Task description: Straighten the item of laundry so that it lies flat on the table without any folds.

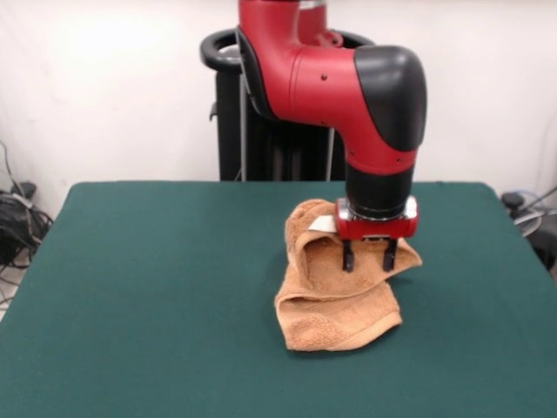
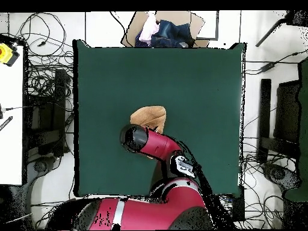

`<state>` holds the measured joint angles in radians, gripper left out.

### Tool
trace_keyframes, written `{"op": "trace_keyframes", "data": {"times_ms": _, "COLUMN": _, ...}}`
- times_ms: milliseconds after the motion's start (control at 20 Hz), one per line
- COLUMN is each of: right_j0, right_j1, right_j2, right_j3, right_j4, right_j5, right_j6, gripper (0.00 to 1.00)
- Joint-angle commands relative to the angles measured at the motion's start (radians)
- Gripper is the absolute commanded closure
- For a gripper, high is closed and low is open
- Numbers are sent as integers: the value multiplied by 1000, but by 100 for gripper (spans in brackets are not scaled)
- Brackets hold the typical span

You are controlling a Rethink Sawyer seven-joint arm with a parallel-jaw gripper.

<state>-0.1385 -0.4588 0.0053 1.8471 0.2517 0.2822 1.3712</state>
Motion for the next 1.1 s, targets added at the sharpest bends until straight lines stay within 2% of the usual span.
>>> {"op": "trace_keyframes", "data": {"times_ms": 50, "right_j0": -8, "right_j1": 26, "right_j2": 106, "right_j3": 73, "right_j4": -9, "right_j5": 91, "right_j6": 159, "gripper": 0}}
{"op": "trace_keyframes", "data": {"times_ms": 200, "right_j0": -1, "right_j1": 34, "right_j2": 94, "right_j3": 59, "right_j4": -4, "right_j5": 103, "right_j6": 166, "gripper": 0}}
{"op": "trace_keyframes", "data": {"times_ms": 400, "right_j0": 137, "right_j1": -43, "right_j2": -86, "right_j3": 41, "right_j4": 16, "right_j5": 322, "right_j6": 299, "gripper": 0}}
{"op": "trace_keyframes", "data": {"times_ms": 500, "right_j0": 178, "right_j1": -79, "right_j2": -147, "right_j3": 38, "right_j4": 13, "right_j5": 399, "right_j6": 343, "gripper": 0}}
{"op": "trace_keyframes", "data": {"times_ms": 850, "right_j0": 213, "right_j1": -127, "right_j2": -233, "right_j3": 21, "right_j4": 1, "right_j5": 532, "right_j6": 369, "gripper": 0}}
{"op": "trace_keyframes", "data": {"times_ms": 1100, "right_j0": 293, "right_j1": -119, "right_j2": -356, "right_j3": -35, "right_j4": -8, "right_j5": 621, "right_j6": 481, "gripper": 0}}
